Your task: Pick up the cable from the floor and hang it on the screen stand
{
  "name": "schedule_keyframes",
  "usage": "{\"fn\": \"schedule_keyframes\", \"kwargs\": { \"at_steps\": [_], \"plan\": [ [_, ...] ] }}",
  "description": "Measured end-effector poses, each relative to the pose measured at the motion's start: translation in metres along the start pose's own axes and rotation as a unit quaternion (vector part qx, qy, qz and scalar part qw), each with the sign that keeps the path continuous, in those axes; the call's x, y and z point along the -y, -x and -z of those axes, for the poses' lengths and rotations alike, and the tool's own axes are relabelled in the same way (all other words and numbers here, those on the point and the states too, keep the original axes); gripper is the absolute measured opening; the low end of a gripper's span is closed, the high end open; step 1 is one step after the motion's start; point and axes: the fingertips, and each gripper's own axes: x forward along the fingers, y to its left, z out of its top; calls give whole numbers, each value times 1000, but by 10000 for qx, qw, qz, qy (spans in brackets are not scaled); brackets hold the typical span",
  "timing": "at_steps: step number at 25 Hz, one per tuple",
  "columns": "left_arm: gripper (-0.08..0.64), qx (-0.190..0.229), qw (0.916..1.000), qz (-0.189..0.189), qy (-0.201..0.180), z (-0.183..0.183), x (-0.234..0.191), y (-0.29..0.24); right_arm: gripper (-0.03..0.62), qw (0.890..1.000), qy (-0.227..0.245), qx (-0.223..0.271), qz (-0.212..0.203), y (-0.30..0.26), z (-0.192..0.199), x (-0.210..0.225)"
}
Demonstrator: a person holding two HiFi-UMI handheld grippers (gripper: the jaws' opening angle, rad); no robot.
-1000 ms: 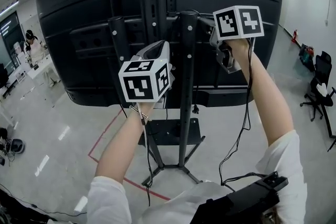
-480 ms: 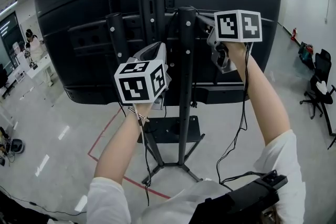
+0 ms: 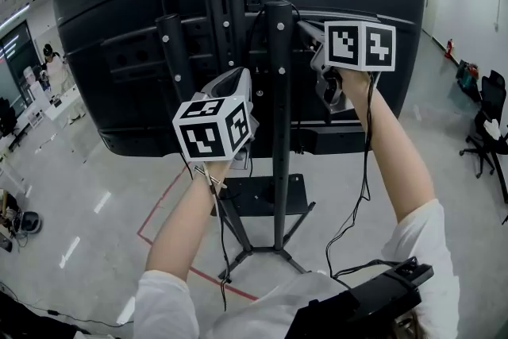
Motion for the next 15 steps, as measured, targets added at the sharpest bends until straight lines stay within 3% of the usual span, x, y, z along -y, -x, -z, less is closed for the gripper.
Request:
{"fn": "schedule_keyframes", "kwargs": {
  "at_steps": [8,15],
  "plan": [
    [3,117,9997,59,200,9,1,1,25,9999,47,66,61,5,14,1],
    [3,68,9993,82,358,22,1,1,25,9996,-244,87,-74,11,31,4]
  ]
}}
